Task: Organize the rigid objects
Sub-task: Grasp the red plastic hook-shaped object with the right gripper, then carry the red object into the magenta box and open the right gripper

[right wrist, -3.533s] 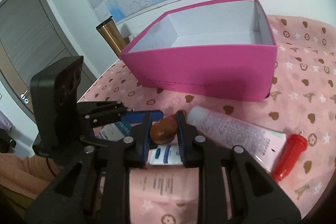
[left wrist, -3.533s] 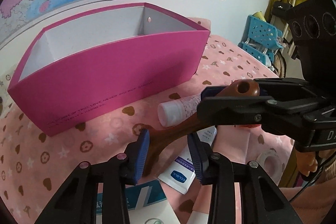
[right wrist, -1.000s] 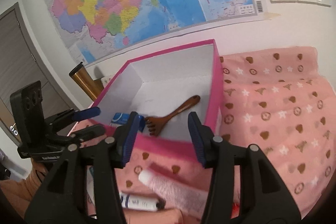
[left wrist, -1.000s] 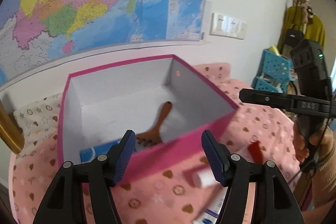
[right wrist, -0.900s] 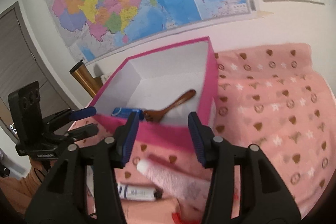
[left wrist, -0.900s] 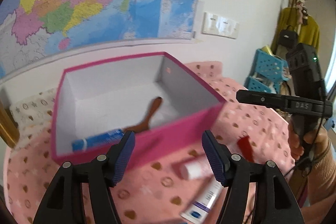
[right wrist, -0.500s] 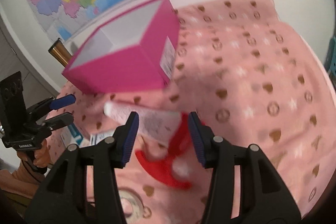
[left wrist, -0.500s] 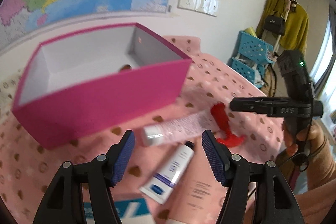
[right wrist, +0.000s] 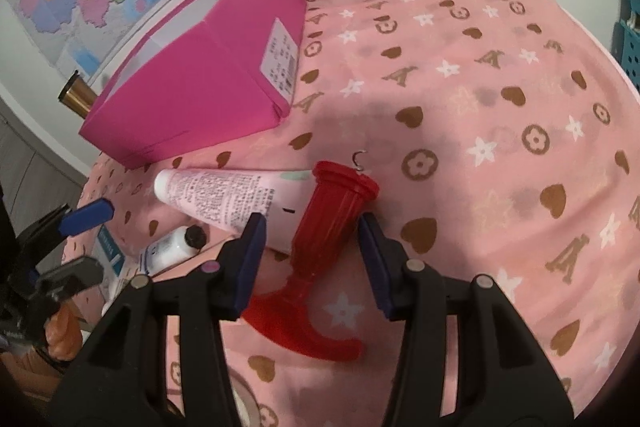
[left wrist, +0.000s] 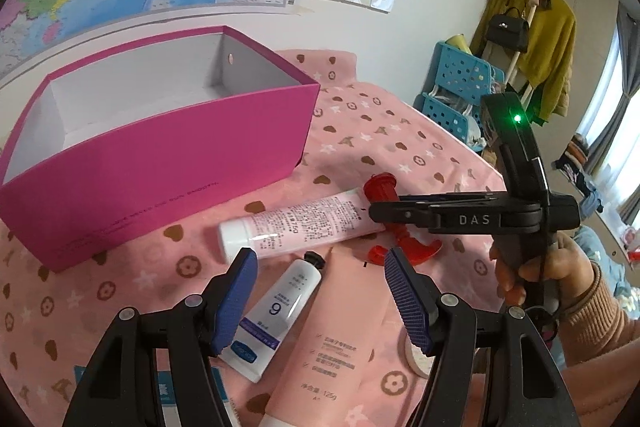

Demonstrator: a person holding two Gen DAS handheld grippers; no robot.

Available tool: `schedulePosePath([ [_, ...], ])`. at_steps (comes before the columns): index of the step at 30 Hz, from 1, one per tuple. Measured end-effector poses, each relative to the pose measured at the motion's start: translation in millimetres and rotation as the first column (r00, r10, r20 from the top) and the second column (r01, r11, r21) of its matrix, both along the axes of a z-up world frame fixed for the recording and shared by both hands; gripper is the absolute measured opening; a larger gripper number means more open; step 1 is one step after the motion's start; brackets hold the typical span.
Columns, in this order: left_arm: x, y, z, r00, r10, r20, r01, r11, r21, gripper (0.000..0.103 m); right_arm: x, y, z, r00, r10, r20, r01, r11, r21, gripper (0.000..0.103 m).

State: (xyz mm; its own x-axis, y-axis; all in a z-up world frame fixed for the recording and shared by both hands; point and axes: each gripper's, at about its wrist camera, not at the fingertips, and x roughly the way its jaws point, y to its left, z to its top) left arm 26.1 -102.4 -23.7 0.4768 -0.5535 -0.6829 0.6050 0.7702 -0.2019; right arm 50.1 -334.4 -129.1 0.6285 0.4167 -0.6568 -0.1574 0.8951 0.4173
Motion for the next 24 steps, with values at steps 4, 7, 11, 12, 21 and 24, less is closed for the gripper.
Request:
schedulePosePath([
  [4, 0, -4, -2, 1.000, -0.011, -0.009, 0.011, 1.000, -0.004, 0.068, 1, 0, -1, 1.000, -0.023, 0.003, 0.023, 1.000, -0.009, 0.035],
  [7, 1, -7, -5, 1.000, -0.019, -0.020, 0.019, 1.000, -0.004, 0.068, 1, -6, -3, 1.000, -0.028, 0.000, 0.028, 0.999, 0.018, 0.030],
  [11, 1, -11, -5, 0.999, -0.039, -0.032, 0.039, 0.999, -0.013, 0.068, -3, -12, 0, 0.999, -0.037, 0.008, 0.036, 0.999, 0.031, 0.027],
  [12, 0, -12, -5, 0.999, -0.045, -0.031, 0.044, 0.999, -0.016, 0.068, -6, -13, 2, 0.999, -0.034, 0.016, 0.034, 0.999, 0.037, 0.027],
  [21, -5, -27, 4, 0.994, -0.107, -0.030, 0.105, 0.993, -0.053, 0.068, -24, -11, 37, 0.993, -0.003, 0.117, -0.005, 0.998, 0.068, 0.027],
  [24, -5, -33, 8, 0.992, -0.126, -0.024, 0.124, 0.990, -0.064, 0.068, -28, -4, 50, 0.988, 0.021, 0.155, -0.032, 0.997, 0.071, 0.027],
])
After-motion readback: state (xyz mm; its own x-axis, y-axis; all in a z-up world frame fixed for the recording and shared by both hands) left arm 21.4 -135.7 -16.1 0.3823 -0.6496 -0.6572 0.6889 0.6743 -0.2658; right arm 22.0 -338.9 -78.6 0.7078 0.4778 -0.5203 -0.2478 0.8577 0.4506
